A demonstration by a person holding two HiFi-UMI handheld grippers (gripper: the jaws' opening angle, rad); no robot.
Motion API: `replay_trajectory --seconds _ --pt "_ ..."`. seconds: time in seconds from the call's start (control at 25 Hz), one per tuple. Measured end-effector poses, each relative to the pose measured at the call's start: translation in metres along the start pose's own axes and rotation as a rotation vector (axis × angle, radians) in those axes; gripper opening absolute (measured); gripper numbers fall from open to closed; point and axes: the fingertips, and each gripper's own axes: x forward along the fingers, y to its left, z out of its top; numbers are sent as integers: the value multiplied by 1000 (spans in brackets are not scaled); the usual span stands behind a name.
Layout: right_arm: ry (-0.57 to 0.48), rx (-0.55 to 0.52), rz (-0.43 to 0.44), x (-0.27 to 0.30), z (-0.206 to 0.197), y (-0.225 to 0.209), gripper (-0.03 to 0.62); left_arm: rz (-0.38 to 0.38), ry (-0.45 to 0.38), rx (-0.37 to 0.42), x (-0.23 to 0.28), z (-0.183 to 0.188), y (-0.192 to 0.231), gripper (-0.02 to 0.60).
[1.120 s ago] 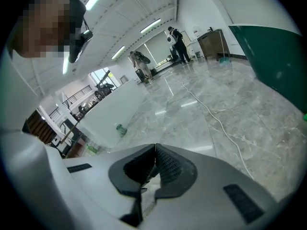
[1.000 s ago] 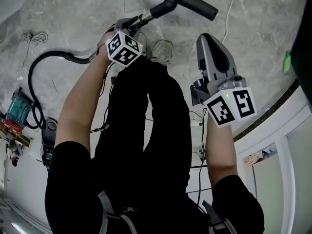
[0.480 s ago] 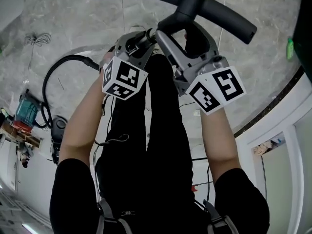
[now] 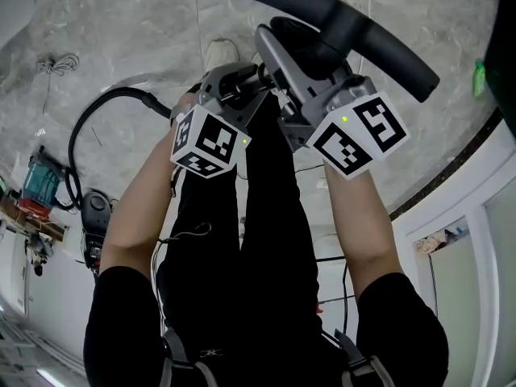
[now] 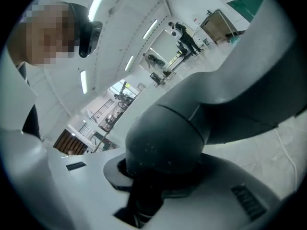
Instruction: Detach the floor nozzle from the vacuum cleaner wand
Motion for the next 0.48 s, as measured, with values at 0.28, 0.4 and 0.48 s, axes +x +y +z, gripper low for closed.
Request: replay_trajectory --seconds 0.28,0.4,0.48 --pt "159 -144 465 -17 -24 68 117 -266 -42 -56 -28 -7 -40 135" --pt "173 -149 507 -21 -27 72 117 -243 -12 -74 -28 -13 -43 132" --pt "159 -57 340 -12 -23 52 117 -135 18 -93 -22 -15 -35 132"
